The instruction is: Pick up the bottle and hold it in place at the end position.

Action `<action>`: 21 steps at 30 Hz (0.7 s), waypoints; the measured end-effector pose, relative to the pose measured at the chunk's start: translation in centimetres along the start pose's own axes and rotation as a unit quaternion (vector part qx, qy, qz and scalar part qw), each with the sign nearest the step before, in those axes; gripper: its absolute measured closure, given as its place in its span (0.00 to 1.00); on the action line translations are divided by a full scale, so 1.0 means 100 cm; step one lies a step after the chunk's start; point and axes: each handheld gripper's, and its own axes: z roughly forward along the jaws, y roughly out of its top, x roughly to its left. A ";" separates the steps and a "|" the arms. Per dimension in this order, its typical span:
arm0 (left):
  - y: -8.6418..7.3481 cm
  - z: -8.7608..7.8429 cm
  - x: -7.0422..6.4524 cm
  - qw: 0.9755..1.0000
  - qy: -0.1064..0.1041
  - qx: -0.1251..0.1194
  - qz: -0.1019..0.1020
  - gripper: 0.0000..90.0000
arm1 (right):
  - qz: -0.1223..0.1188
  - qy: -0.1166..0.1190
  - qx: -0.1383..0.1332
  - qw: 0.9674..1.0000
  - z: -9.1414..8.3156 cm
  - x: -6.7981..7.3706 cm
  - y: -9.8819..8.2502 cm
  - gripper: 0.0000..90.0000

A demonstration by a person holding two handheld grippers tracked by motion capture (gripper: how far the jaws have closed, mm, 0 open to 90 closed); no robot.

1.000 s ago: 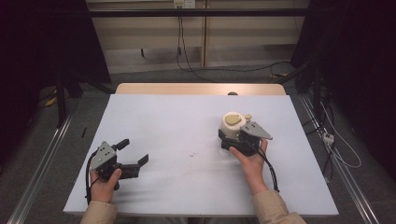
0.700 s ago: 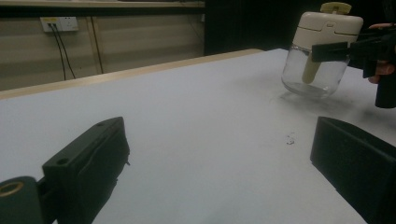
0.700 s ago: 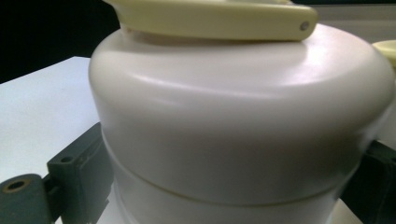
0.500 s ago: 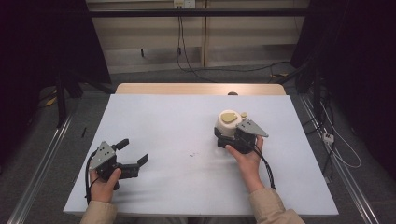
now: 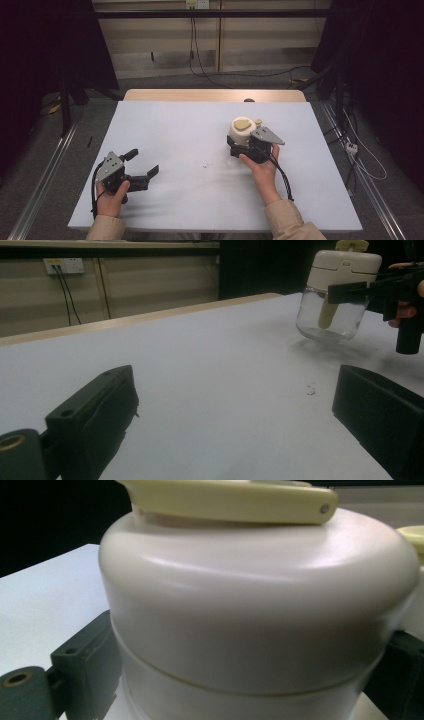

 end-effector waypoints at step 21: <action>-0.001 0.000 0.000 1.000 -0.002 0.002 0.001 0.04 | 0.000 0.008 0.003 1.000 0.015 0.008 0.002 0.06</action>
